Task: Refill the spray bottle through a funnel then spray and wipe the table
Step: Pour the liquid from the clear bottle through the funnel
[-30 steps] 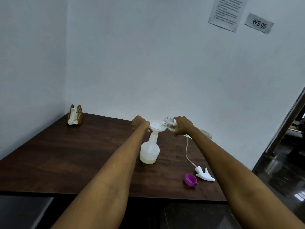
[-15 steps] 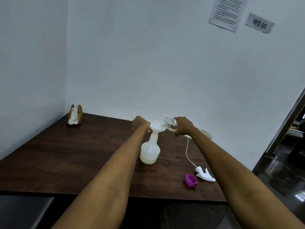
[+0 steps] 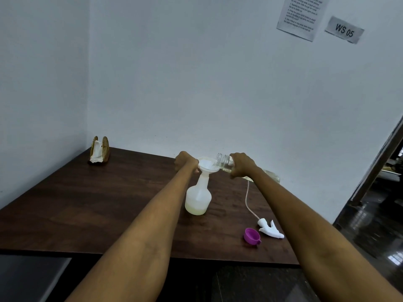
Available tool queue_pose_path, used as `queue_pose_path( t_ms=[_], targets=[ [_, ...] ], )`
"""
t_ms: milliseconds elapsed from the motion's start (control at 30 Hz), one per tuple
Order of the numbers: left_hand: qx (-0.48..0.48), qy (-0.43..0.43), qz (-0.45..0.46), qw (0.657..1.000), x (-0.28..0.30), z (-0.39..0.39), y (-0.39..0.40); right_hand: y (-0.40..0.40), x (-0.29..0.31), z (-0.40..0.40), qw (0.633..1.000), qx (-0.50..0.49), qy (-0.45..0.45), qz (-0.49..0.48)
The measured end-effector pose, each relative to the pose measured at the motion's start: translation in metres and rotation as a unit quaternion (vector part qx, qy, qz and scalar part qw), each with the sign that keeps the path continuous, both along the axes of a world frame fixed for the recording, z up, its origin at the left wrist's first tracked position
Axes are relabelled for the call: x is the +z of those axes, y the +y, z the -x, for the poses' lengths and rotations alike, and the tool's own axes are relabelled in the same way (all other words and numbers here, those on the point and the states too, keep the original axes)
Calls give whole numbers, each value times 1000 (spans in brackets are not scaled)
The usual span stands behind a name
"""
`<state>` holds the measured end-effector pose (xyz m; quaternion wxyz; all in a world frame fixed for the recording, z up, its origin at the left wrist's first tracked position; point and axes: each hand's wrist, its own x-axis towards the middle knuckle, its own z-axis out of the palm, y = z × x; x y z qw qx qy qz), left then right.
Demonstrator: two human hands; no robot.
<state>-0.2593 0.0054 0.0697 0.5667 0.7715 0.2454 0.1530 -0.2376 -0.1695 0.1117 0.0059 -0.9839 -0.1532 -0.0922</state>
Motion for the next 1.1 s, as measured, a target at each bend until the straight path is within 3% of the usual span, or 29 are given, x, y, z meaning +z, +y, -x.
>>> queue_pose_path(
  t_ms=[633,1100],
  targets=[
    [3,-4,12,1000,-2,-1,1,-3,-5,-9,997,-3,9,-72],
    [-9,-3,15,1000,3,7,-2,-7,-6,-5,999,-4,-9,-34]
  ],
)
